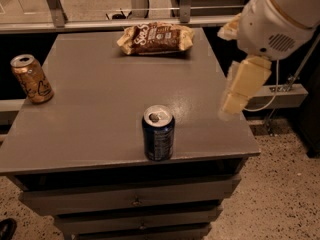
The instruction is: Knock orange can over
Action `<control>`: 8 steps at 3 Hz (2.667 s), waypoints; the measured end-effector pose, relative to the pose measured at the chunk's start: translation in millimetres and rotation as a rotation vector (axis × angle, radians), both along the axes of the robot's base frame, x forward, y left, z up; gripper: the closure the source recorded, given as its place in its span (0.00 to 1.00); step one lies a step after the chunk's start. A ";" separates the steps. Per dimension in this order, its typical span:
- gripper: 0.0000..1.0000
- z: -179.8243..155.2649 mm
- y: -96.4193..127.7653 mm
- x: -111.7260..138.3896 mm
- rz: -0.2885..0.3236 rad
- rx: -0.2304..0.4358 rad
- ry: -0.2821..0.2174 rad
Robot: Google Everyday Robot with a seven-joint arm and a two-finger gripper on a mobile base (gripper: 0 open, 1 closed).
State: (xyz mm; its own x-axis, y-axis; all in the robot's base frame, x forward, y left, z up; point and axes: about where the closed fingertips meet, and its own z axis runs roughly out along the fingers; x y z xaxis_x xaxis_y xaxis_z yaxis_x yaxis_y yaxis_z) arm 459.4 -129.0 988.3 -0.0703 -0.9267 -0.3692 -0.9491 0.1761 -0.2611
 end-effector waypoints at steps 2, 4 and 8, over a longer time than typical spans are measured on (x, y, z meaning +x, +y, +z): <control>0.00 26.5 125.9 37.3 0.124 0.239 -0.014; 0.00 27.8 131.1 38.5 0.125 0.262 -0.029; 0.00 -57.5 284.6 154.9 0.095 0.616 -0.024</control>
Offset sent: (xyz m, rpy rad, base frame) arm 0.0538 0.1762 0.0377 0.3531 -0.0013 0.1430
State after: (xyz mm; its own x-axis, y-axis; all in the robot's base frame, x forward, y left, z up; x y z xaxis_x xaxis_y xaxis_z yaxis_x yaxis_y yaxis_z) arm 614.3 155.6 930.8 0.0167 -0.5451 -0.8382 -0.9630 0.2166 -0.1601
